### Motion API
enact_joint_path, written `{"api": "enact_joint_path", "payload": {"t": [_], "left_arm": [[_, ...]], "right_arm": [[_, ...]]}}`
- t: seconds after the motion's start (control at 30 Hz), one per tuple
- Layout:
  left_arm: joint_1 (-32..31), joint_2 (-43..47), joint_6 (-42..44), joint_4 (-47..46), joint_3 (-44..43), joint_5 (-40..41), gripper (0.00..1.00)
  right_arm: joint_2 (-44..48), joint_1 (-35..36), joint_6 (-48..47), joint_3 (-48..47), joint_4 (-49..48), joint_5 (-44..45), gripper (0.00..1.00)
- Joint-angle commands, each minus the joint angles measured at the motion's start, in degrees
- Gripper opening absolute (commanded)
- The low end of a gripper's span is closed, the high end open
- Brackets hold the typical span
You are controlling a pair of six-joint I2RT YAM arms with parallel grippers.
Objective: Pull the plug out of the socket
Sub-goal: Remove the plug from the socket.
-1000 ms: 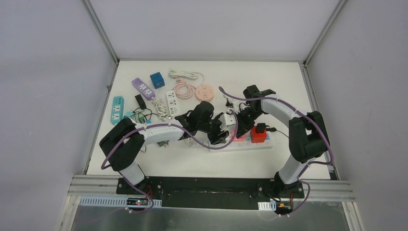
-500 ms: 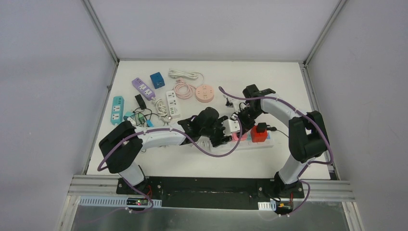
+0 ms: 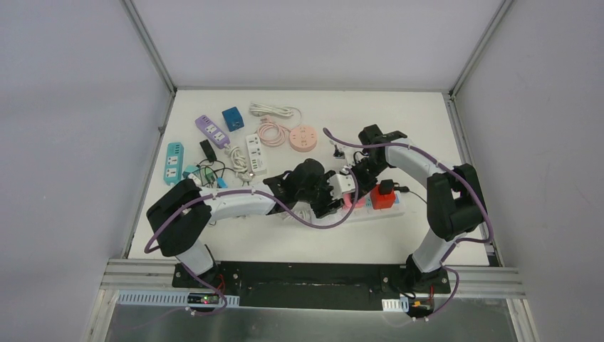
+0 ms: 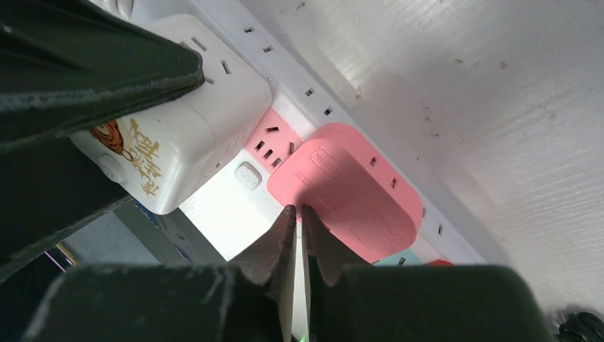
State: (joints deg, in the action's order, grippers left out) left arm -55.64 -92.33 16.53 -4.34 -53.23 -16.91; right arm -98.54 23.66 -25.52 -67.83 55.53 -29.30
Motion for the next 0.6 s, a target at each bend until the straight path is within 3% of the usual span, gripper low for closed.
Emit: {"api": "enact_joint_path", "payload": {"t": [0.0,0.13,0.3,0.4,0.57], "left_arm": [[-2.7,-0.1,8.9,1.7,-2.2,12.0,0.00],[-3.5,-0.6,9.8,4.1,-3.9,13.0,0.00],[0.6,-0.8,-2.5,1.3,-4.1,1.6,0.00],[1.7,-1.2,-6.5,-1.0,-3.6,0.2,0.00],[-1.4,-0.1,2.8,1.0,-3.5,8.9,0.00]], "right_arm": [[-2.6,0.8,-0.6,0.2,-3.3,4.8,0.10],[-2.9,0.8,-0.6,0.0,-3.1,5.0,0.10],[-2.9,0.8,-0.5,0.0,-3.1,5.2,0.10],[-3.1,0.8,-0.4,-0.1,-3.1,5.4,0.10],[-3.2,0.8,-0.3,-0.2,-3.1,5.7,0.10]]}}
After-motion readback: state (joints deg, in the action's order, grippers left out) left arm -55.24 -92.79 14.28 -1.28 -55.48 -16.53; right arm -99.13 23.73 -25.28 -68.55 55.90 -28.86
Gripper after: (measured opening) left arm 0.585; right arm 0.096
